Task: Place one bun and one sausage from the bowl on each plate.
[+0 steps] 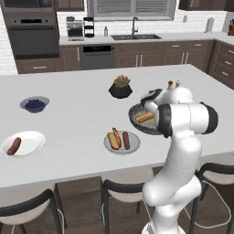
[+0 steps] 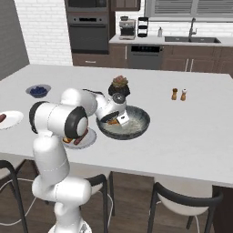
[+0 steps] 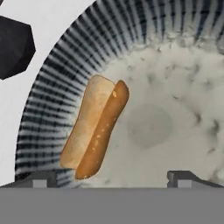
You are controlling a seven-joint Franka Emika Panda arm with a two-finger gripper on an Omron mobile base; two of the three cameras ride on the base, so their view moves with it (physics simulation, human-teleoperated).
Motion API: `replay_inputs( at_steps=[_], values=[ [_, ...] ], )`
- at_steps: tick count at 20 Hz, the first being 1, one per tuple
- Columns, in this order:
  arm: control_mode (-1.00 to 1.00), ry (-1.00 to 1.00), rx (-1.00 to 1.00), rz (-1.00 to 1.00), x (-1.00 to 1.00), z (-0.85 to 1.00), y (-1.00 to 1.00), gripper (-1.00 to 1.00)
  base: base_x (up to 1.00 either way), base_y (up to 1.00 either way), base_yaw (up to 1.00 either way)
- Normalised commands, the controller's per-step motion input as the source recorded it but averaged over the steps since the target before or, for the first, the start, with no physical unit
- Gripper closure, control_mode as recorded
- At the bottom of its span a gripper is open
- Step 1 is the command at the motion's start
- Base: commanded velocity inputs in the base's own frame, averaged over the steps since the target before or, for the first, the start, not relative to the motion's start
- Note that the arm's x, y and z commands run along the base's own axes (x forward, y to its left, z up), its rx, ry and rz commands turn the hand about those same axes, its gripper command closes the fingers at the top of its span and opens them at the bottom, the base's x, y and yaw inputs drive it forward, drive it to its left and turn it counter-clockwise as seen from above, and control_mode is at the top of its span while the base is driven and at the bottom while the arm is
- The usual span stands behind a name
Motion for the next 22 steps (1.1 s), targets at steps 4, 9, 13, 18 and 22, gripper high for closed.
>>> replay_inputs(
  at_steps=[4, 9, 13, 18, 22],
  values=[
    [-1.00, 0.02, 0.01, 0.00, 0.25, -0.32, 0.00, -1.00, 0.00, 0.00, 0.00],
    [-1.00, 0.02, 0.00, 0.00, 0.26, -0.04, 0.00, -1.00, 0.00, 0.00, 0.00],
    [-1.00, 0.07, 0.00, 0.00, 0.45, -0.09, 0.03, -1.00, 0.00, 0.00, 0.00],
    [-1.00, 0.07, 0.00, 0.00, 0.35, -0.27, 0.11, -1.00, 0.00, 0.00, 0.00],
    [-1.00, 0.03, 0.00, 0.00, 0.11, -0.35, 0.06, -1.00, 0.00, 0.00, 0.00]
  ],
)
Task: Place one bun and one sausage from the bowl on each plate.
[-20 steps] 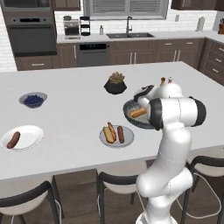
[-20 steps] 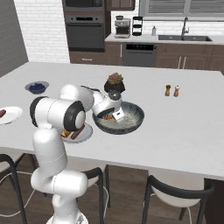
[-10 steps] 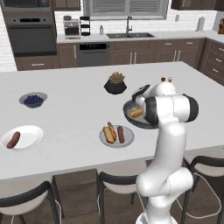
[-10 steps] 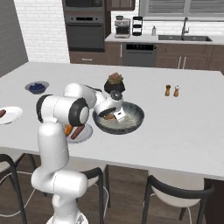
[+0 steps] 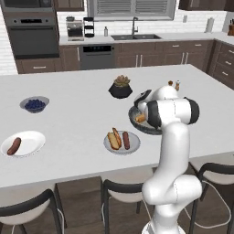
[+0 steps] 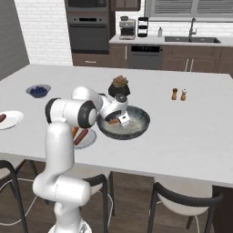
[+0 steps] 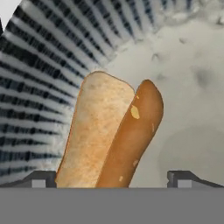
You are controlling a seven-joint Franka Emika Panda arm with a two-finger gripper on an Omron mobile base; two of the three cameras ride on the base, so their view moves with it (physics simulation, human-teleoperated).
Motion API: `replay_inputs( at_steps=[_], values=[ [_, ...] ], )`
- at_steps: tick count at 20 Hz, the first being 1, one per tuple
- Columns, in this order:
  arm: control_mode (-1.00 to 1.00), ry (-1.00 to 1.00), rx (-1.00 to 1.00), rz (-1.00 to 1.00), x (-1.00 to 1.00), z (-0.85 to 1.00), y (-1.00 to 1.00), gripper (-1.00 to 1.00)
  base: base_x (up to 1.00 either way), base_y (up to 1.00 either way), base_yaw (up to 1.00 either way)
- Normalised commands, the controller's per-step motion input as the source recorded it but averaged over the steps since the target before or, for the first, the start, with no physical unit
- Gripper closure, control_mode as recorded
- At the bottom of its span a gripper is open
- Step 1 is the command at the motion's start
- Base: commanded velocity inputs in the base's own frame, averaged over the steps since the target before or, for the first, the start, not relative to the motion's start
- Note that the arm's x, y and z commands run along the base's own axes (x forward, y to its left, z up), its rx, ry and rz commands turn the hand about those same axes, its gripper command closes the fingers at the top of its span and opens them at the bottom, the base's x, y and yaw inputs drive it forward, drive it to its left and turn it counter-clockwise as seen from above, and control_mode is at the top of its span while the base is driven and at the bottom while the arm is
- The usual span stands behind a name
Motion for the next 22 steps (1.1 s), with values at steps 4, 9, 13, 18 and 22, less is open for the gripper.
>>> replay_inputs(
  at_steps=[4, 9, 13, 18, 22],
  values=[
    [-1.00, 0.00, 0.00, 0.00, 0.00, -0.29, 0.00, -1.00, 0.00, 0.00, 0.00],
    [-1.00, 0.01, 0.00, 0.00, 0.00, -0.30, 0.00, 1.00, 0.00, 0.00, 0.00],
    [-1.00, 0.09, 0.00, 0.00, 0.00, -0.25, 0.00, 1.00, 0.00, 0.00, 0.00],
    [-1.00, 0.17, 0.00, 0.00, 0.00, -0.11, 0.00, 1.00, 0.00, 0.00, 0.00],
    [-1.00, 0.10, 0.00, 0.00, 0.00, -0.01, 0.00, 1.00, 0.00, 0.00, 0.00]
  ],
)
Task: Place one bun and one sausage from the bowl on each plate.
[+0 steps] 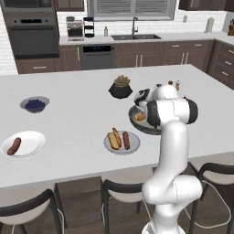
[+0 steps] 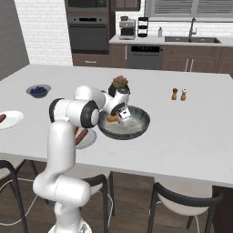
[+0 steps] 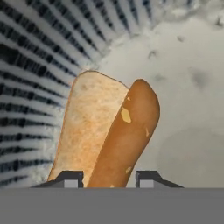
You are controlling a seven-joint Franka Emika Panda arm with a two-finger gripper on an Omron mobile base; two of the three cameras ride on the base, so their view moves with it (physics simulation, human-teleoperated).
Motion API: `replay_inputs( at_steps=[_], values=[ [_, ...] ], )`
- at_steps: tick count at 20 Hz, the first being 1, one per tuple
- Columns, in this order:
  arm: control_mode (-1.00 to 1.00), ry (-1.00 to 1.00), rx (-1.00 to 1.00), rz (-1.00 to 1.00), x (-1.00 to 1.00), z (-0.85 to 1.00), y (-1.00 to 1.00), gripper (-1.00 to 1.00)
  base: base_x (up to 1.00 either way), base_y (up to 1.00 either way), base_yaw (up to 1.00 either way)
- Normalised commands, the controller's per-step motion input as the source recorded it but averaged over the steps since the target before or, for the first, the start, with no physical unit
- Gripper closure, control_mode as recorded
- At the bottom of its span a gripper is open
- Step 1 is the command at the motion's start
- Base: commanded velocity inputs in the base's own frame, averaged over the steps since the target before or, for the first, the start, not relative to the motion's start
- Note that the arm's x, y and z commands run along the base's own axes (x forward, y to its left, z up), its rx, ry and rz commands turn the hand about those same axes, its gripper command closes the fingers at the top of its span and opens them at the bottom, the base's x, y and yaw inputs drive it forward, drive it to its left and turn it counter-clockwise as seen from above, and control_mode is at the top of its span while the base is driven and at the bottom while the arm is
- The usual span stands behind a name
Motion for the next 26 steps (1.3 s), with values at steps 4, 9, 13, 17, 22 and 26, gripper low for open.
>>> replay_inputs(
  at_steps=[4, 9, 13, 17, 22, 26],
  values=[
    [-1.00, 0.00, -0.03, 0.00, -0.28, 0.33, 0.00, 1.00, 0.00, 0.00, 0.00],
    [-1.00, -0.08, -0.15, 0.06, -0.96, 0.94, 0.25, 1.00, 0.00, 0.00, 0.00],
    [-1.00, -0.01, -0.30, 0.16, -1.00, 0.78, 0.68, 1.00, 0.00, 0.00, 0.00],
    [-1.00, 0.00, -0.28, 0.16, -1.00, 0.31, 1.00, 1.00, 0.00, 0.00, 0.00],
    [-1.00, 0.00, -0.05, 0.08, -1.00, 0.00, 0.44, 1.00, 0.00, 0.00, 0.00],
    [-1.00, 0.00, 0.07, -0.03, -1.00, 0.00, -0.38, 1.00, 0.00, 0.00, 0.00]
  ],
)
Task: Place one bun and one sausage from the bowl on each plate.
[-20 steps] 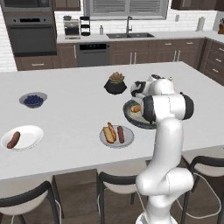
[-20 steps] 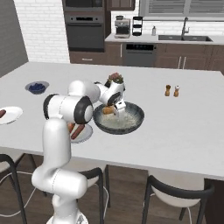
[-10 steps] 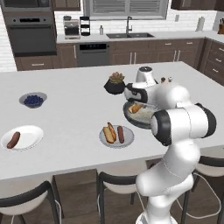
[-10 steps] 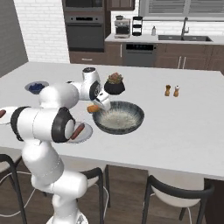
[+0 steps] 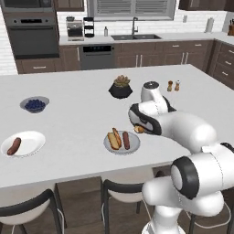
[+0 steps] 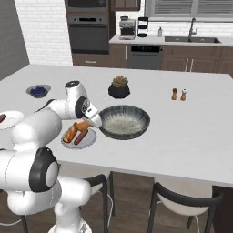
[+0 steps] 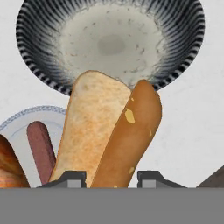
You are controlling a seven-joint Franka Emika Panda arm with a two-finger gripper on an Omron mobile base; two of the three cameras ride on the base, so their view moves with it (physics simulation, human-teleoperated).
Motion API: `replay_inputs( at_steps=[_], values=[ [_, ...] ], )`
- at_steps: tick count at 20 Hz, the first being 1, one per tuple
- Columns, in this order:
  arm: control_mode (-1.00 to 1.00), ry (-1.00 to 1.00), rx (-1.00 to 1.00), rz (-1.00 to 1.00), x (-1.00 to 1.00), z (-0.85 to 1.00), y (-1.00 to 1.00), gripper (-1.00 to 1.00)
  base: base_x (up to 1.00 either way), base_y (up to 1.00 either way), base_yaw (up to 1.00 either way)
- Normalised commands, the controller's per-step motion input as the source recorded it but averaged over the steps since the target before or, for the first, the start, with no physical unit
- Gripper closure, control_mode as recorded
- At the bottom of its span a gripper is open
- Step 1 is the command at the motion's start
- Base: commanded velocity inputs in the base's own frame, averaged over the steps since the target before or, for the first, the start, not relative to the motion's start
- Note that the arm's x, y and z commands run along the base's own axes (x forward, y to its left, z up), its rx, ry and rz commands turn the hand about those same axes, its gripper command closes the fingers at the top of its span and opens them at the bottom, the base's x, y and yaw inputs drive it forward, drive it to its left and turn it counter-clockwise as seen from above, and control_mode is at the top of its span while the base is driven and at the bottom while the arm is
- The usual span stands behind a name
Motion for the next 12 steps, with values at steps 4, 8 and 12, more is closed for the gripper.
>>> replay_inputs(
  at_steps=[4, 8, 12],
  values=[
    [-1.00, 0.00, 0.01, 0.00, -0.31, 0.00, -0.01, 1.00, 0.00, 0.00, 0.00],
    [-1.00, 0.00, 0.00, 0.00, 0.00, 0.00, 0.00, 1.00, 0.00, 0.00, 0.00],
    [1.00, 0.00, 0.00, 0.00, 0.00, 0.00, 0.07, 1.00, -0.02, 0.65, 0.00]
  ],
)
